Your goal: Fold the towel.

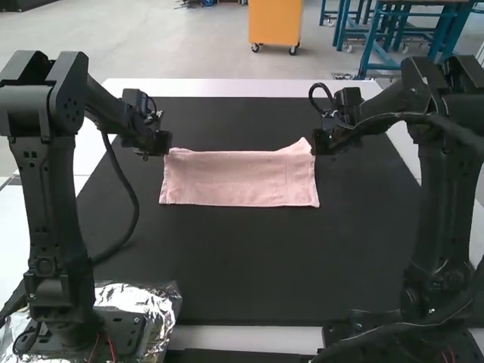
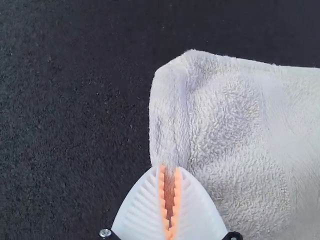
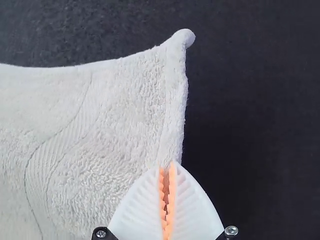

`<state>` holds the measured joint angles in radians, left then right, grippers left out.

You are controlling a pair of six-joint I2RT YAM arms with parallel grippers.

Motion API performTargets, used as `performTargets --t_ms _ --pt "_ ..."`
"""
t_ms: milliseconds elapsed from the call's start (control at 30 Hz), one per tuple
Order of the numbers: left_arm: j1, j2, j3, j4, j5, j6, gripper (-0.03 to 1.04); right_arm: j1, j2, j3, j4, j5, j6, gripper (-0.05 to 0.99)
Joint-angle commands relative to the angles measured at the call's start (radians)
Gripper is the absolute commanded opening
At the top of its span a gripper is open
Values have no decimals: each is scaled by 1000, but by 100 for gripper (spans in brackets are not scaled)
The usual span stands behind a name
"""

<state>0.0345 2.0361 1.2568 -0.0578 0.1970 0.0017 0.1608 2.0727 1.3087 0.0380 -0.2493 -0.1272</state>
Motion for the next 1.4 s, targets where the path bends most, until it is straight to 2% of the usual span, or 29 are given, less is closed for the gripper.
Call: performTargets --t_ms 0,367,600,833,1133,1300,1333,1367 --pt "19 -68 -39 13 9 37 3 -24 -60 -28 -6 -21 -3 -2" --pt "4 -231 -175 15 21 38 3 -27 -194 -154 -24 -59 1 -2" --pt "4 -317 -252 -20 38 32 3 -27 -284 -256 -35 -62 5 -2" --pt "-7 -398 -369 -8 22 34 3 -27 -361 -351 -64 -87 6 -2" --pt "-7 -479 -516 -13 12 37 3 -27 -392 -454 -112 -90 -3 -2" --pt "-7 -502 -593 38 -7 40 3 -26 -387 -523 -96 -88 -9 -2" --pt "-7 -502 -606 55 -8 40 7 -26 -384 -531 -92 -88 -6 0" --pt "-7 -501 -617 65 -13 41 24 -26 -384 -537 -84 -87 -5 13"
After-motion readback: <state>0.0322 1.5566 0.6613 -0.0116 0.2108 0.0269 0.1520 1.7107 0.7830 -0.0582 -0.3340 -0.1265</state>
